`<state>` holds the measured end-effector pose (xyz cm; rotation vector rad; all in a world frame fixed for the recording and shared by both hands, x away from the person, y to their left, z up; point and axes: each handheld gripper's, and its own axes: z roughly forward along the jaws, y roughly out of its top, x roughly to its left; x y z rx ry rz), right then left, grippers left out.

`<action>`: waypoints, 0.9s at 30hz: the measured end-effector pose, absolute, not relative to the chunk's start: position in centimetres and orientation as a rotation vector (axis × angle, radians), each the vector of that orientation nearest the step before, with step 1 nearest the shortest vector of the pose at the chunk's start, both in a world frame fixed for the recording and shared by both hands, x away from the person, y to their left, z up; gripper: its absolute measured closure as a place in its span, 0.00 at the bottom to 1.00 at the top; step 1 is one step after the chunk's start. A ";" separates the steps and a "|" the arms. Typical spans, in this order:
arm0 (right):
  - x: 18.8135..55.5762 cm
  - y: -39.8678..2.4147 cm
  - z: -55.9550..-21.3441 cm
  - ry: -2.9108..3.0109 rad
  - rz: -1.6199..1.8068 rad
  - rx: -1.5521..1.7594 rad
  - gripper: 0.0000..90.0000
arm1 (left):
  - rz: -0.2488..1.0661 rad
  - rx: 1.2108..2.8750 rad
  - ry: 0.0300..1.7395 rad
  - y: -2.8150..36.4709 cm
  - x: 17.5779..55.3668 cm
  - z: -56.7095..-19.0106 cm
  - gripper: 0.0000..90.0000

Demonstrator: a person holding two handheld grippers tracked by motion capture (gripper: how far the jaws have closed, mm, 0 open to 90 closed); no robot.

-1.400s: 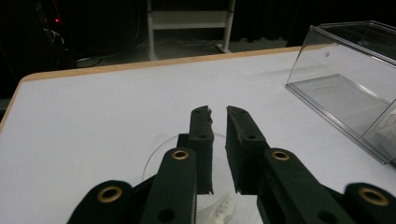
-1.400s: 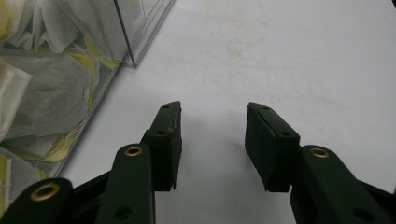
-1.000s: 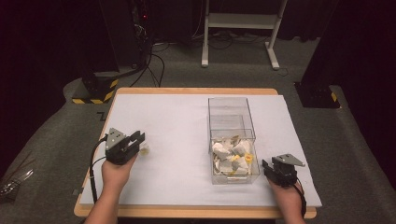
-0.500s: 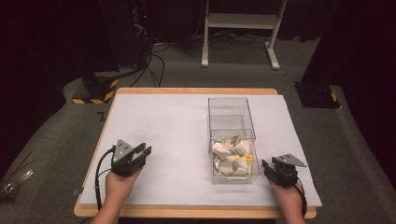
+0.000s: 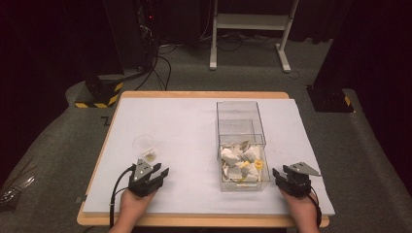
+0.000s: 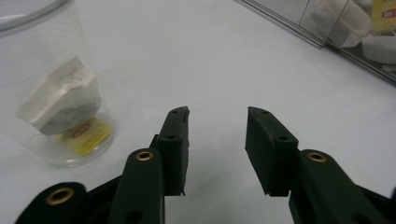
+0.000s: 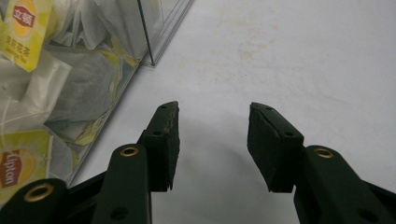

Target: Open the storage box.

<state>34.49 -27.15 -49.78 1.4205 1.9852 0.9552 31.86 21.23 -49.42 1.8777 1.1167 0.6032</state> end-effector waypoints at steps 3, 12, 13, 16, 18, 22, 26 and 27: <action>34.2 -27.3 -49.7 1.986 0.963 1.417 0.59 | 0.594 1.879 1.134 21.2 32.1 -49.9 0.63; 33.5 -26.8 -48.9 2.004 0.962 1.425 0.56 | 0.600 1.884 1.135 21.1 32.3 -50.4 0.55; 33.5 -26.7 -48.8 2.006 0.958 1.421 0.56 | 0.600 1.884 1.135 21.1 32.3 -50.4 0.54; 33.1 -26.4 -48.7 2.023 0.952 1.405 0.55 | 0.598 1.881 1.134 21.1 32.3 -50.4 0.53; 33.0 -26.3 -48.7 2.025 0.961 1.400 0.55 | 0.600 1.881 1.134 21.1 32.3 -50.4 0.52; 32.5 -26.3 -48.3 2.025 0.987 1.388 0.54 | 0.616 1.881 1.135 21.1 32.3 -50.4 0.51; 32.0 -26.5 -48.3 2.026 0.997 1.383 0.53 | 0.623 1.875 1.147 21.1 32.2 -50.4 0.51; 31.8 -26.6 -48.3 2.028 1.013 1.383 0.53 | 0.624 1.868 1.150 21.1 32.2 -50.4 0.51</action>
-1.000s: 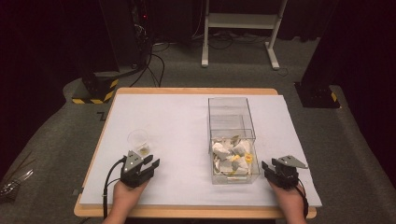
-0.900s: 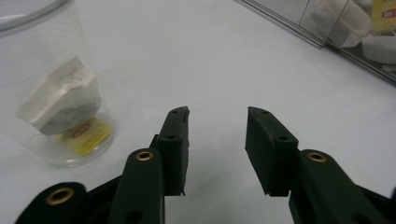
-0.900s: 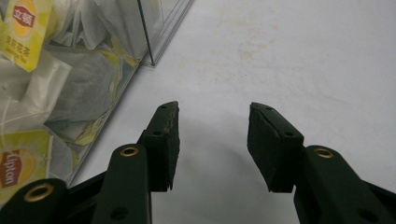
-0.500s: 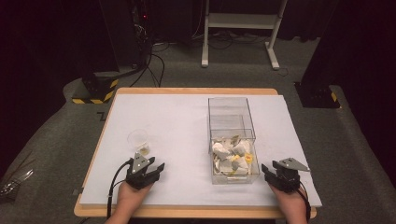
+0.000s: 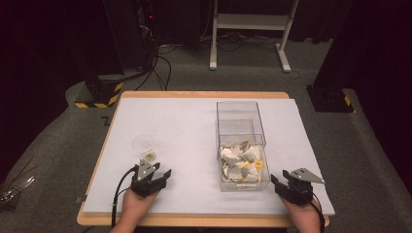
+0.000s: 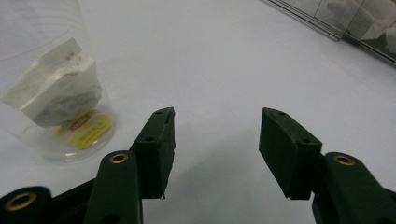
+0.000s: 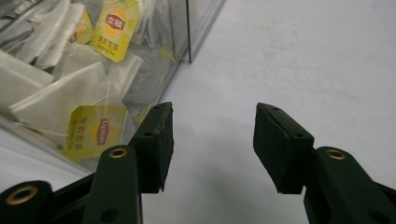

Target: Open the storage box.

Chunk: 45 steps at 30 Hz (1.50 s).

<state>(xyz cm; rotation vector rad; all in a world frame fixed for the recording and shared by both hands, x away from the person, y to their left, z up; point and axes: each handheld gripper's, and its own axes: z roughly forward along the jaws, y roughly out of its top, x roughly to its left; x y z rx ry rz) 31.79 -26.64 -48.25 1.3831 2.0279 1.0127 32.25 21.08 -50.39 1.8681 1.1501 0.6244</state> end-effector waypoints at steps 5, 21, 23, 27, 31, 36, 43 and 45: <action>31.1 -26.9 -48.2 2.021 1.033 1.382 0.53 | 0.628 1.860 1.162 21.2 32.2 -50.4 0.51; 29.3 -26.5 -48.2 2.081 1.079 1.333 0.49 | 0.622 1.853 1.164 21.2 32.1 -50.4 0.50; 29.1 -26.4 -48.3 2.097 1.083 1.332 0.49 | 0.617 1.854 1.166 21.2 32.2 -50.4 0.50; 28.9 -26.2 -48.4 2.124 1.072 1.318 0.47 | 0.614 1.853 1.167 21.2 32.3 -50.4 0.50; 28.7 -26.0 -48.6 2.161 1.073 1.298 0.46 | 0.615 1.861 1.161 21.1 32.4 -50.4 0.50; 28.5 -25.6 -48.5 2.169 1.102 1.275 0.43 | 0.613 1.864 1.161 21.0 32.4 -50.4 0.50; 28.5 -24.6 -48.4 2.168 1.141 1.231 0.37 | 0.618 1.865 1.157 21.0 32.4 -50.4 0.50; 28.5 -24.4 -48.3 2.158 1.149 1.236 0.36 | 0.617 1.863 1.158 21.0 32.3 -50.4 0.50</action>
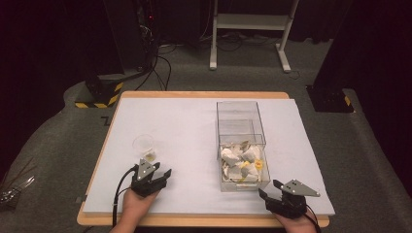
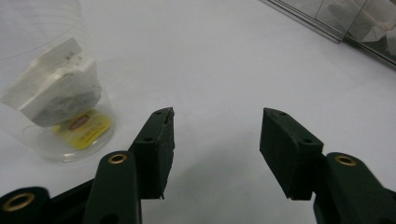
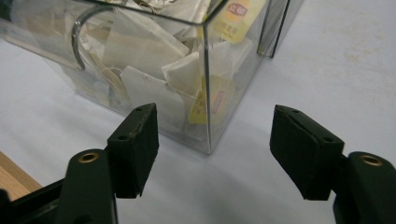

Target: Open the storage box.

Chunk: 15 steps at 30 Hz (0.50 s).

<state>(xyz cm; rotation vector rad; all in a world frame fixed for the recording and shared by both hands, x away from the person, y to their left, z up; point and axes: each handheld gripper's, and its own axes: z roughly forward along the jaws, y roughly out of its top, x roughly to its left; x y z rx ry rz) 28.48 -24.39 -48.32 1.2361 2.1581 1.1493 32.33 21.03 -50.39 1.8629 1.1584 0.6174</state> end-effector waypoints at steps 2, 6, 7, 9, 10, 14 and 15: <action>28.5 -24.3 -48.3 2.146 1.160 1.223 0.35 | 0.615 1.865 1.158 21.0 32.3 -50.4 0.50; 28.5 -24.0 -48.1 2.138 1.172 1.206 0.34 | 0.609 1.866 1.159 21.0 32.3 -50.4 0.50; 28.6 -23.9 -48.1 2.137 1.174 1.199 0.34 | 0.606 1.867 1.159 21.0 32.3 -50.4 0.50; 28.6 -23.8 -48.1 2.132 1.173 1.193 0.34 | 0.606 1.869 1.158 21.0 32.3 -50.4 0.50; 28.6 -23.7 -48.1 2.132 1.173 1.189 0.34 | 0.606 1.870 1.157 21.0 32.3 -50.4 0.50; 28.7 -23.5 -48.1 2.130 1.176 1.182 0.34 | 0.608 1.870 1.160 21.0 32.3 -50.4 0.50; 28.8 -23.4 -48.1 2.132 1.174 1.176 0.33 | 0.608 1.872 1.159 21.0 32.3 -50.4 0.50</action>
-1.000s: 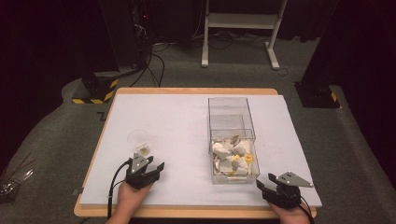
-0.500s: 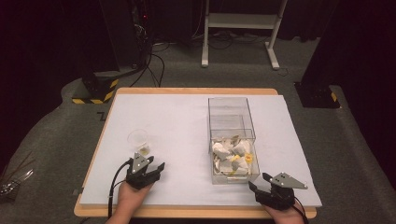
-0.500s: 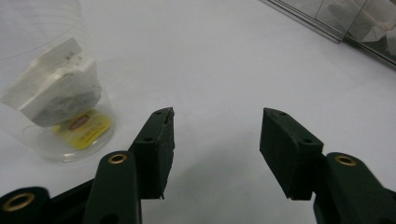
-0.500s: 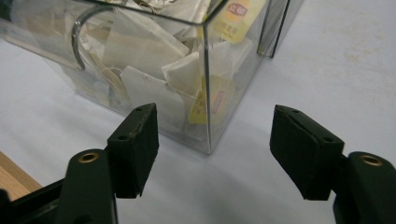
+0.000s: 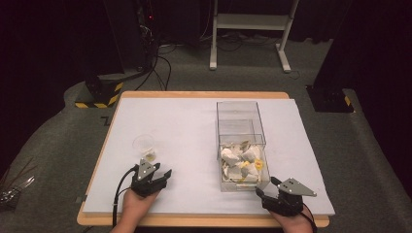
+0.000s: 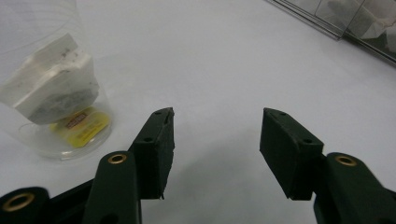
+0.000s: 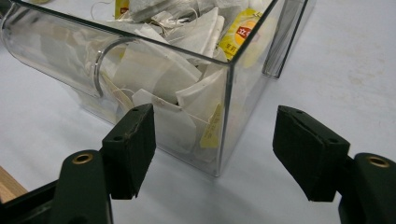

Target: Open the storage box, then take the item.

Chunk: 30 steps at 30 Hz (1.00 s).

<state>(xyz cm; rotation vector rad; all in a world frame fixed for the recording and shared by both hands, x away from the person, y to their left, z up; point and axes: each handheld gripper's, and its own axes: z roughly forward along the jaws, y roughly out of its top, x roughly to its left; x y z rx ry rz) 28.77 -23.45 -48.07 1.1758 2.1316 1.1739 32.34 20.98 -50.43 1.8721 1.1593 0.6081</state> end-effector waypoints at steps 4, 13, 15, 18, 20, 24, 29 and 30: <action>28.8 -23.2 -48.0 2.128 1.170 1.158 0.31 | 0.609 1.876 1.155 21.0 32.3 -50.4 0.50; 29.3 -22.8 -48.0 2.096 1.159 1.157 0.28 | 0.602 1.886 1.148 20.9 32.3 -50.4 0.50; 29.5 -22.6 -47.9 2.088 1.155 1.158 0.28 | 0.604 1.885 1.147 20.9 32.3 -50.4 0.50; 29.9 -22.4 -47.9 2.078 1.147 1.159 0.26 | 0.604 1.886 1.148 20.9 32.3 -50.4 0.50; 30.1 -22.2 -47.9 2.072 1.136 1.153 0.25 | 0.603 1.887 1.147 20.9 32.3 -50.4 0.50; 30.7 -21.9 -47.8 2.064 1.126 1.164 0.21 | 0.601 1.886 1.146 20.9 32.3 -50.4 0.50; 31.5 -21.5 -47.7 2.052 1.105 1.179 0.18 | 0.594 1.889 1.141 20.9 32.3 -50.5 0.49; 31.7 -21.4 -47.6 2.044 1.096 1.178 0.17 | 0.593 1.889 1.140 20.9 32.3 -50.5 0.49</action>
